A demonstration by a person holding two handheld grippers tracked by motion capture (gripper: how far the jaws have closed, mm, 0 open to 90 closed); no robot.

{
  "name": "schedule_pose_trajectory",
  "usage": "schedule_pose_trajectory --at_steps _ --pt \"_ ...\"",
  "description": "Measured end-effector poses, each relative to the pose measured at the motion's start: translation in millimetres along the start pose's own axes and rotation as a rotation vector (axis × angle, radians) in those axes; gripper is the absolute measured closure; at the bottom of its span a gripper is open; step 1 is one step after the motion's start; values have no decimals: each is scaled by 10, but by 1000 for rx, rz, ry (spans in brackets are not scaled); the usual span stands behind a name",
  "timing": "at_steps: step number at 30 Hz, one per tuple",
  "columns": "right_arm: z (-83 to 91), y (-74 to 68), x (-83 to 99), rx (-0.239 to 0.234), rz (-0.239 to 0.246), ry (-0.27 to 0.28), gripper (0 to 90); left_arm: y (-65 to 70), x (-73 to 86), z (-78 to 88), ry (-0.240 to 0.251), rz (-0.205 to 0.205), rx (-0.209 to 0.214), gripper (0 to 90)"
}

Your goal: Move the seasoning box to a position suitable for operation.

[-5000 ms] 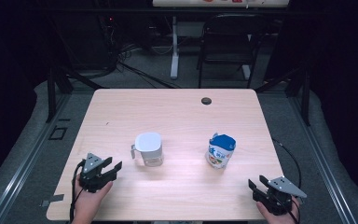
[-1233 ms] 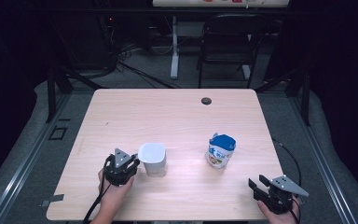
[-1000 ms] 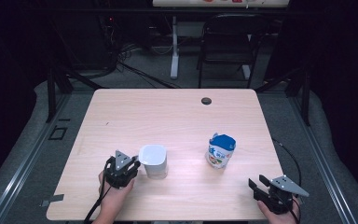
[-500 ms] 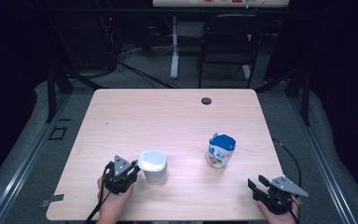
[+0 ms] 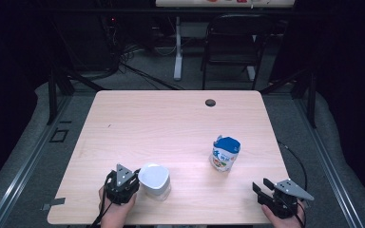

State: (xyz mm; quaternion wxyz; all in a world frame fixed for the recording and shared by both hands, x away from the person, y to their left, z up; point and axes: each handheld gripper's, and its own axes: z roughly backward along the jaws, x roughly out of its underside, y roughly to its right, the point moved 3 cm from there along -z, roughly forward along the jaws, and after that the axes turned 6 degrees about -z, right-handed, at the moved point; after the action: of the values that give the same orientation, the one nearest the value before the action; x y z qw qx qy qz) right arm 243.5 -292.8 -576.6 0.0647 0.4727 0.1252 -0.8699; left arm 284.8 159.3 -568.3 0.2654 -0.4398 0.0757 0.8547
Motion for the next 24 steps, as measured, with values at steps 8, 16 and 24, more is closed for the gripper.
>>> schedule_pose_trajectory --at_steps 8,16,24 --pt "1 -17 -1 -4 1 3 512 3 20 42 0 15 13 801" --pt "13 -52 -6 -8 11 3 512 39 65 132 1 -15 49 722" --pt "20 -117 -15 -13 37 2 511 80 107 200 -3 -36 69 706"
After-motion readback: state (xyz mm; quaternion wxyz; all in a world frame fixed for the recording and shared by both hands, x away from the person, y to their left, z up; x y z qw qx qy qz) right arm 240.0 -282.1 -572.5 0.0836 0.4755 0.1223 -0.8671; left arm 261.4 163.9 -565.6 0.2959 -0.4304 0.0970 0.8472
